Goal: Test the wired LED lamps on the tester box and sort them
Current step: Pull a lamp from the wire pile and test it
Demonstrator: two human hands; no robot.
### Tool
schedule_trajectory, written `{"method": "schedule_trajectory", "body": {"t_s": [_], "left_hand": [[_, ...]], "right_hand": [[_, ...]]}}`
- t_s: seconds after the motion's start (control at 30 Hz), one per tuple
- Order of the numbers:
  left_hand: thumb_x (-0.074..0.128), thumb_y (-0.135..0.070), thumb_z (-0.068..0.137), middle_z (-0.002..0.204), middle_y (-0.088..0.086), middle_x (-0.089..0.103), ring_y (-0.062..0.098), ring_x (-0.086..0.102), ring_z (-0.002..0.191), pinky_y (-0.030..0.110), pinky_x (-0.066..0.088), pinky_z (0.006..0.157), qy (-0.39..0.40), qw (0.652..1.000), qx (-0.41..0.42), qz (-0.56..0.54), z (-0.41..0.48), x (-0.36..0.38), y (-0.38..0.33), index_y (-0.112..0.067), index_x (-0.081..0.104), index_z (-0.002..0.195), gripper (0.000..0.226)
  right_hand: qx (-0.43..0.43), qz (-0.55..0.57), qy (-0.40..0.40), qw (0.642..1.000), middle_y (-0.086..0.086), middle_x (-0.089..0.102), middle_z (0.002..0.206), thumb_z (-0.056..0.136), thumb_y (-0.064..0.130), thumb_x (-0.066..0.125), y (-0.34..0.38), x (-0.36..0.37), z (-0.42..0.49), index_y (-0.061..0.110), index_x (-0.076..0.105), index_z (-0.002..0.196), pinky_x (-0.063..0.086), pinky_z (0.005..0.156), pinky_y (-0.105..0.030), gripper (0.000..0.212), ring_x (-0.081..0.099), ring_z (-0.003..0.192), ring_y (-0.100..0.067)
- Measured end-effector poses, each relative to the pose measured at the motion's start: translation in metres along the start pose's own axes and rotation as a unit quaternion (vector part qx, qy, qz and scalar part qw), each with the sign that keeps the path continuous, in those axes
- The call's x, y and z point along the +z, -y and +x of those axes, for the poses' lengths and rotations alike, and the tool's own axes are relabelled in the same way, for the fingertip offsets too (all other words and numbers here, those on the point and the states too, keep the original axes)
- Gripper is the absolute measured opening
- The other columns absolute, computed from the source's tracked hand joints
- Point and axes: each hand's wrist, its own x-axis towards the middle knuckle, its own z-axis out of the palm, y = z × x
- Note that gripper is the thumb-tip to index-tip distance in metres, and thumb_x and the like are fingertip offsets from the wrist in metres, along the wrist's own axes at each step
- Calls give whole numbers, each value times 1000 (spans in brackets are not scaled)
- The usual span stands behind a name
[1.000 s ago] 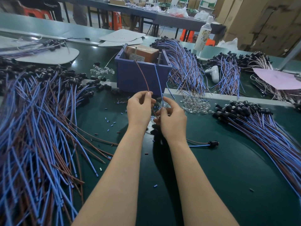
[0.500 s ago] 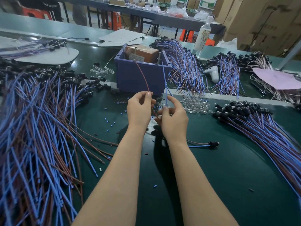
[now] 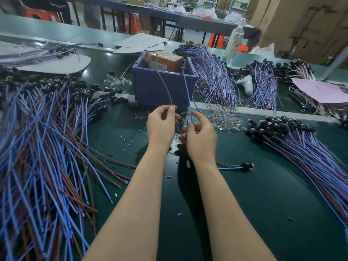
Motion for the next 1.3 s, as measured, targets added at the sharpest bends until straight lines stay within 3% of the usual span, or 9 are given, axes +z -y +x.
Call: {"method": "schedule_trajectory", "body": {"t_s": [0.2, 0.43, 0.6, 0.77, 0.93, 1.0, 1.1, 1.23, 1.3], "left_hand": [[50, -16, 97, 69, -3, 63, 9, 58, 68, 43, 53, 88, 2, 1000, -1, 2, 0, 0, -1, -11, 66, 97, 17], [50, -14, 97, 68, -3, 62, 7, 57, 66, 41, 52, 86, 4, 1000, 2, 3, -1, 0, -3, -10, 66, 95, 17], [50, -14, 96, 68, -4, 62, 6, 57, 65, 39, 52, 85, 3, 1000, -2, 0, -1, 0, -3, -11, 66, 94, 17], [50, -15, 96, 72, -4, 63, 7, 57, 68, 35, 52, 83, 5, 1000, -8, -4, -1, 0, -2, -11, 66, 95, 16], [47, -15, 99, 84, 1, 66, 9, 59, 71, 16, 50, 56, 94, 995, -43, -11, -6, 2, -19, -8, 66, 101, 20], [44, -16, 100, 86, 9, 67, 13, 57, 69, 20, 48, 55, 134, 990, -6, 35, -9, 4, -35, -14, 66, 90, 24], [41, -16, 101, 94, 9, 68, 14, 58, 80, 29, 48, 75, 159, 979, 95, 90, -15, 15, -71, -19, 58, 74, 31], [45, -25, 99, 84, -5, 58, -3, 52, 70, 19, 40, 66, 202, 945, 227, 122, -40, 55, -117, -20, 63, 81, 26], [46, -33, 98, 94, 0, 58, 6, 55, 82, 21, 41, 72, 185, 940, 254, 135, -56, 79, -127, -19, 67, 98, 25]], "right_hand": [[-2, 3, -4, 1000, -9, 69, 85, 94, 6, 46, -1, -2, 1, 23, 56, 125, 56, 75, -36, 37, 66, 65, -14], [0, -2, 2, 1000, -9, 69, 84, 94, 6, 46, -1, -2, 3, 23, 58, 123, 56, 73, -36, 36, 68, 67, -20], [1, 2, 4, 1000, -7, 69, 81, 94, 6, 45, -1, -2, 3, 22, 58, 123, 56, 63, -27, 36, 68, 60, -16], [-3, -4, -2, 1000, -7, 69, 83, 94, 8, 47, 0, -3, 3, 21, 59, 120, 55, 68, -29, 31, 68, 66, -19], [-47, -33, 89, 994, 6, 61, 72, 97, 20, 46, 14, -9, -1, 12, 64, 104, 43, 64, -25, 20, 54, 63, -9], [-79, -43, 140, 986, 12, 53, 63, 98, 19, 45, 27, -22, -3, 17, 61, 90, 36, 57, -19, 17, 46, 57, -2], [-146, -122, 160, 969, 1, 55, 70, 92, 10, 47, 49, -51, -2, 16, 54, 78, 36, 62, -30, 17, 48, 66, -17], [-195, -206, 31, 958, 2, 48, 69, 89, 22, 49, 68, -104, 0, 21, 54, 70, 29, 56, -23, 19, 46, 61, -10], [-201, -163, -61, 964, 2, 52, 61, 91, 30, 47, 72, -136, 2, 13, 57, 71, 38, 55, -17, 29, 51, 57, -12]]}}
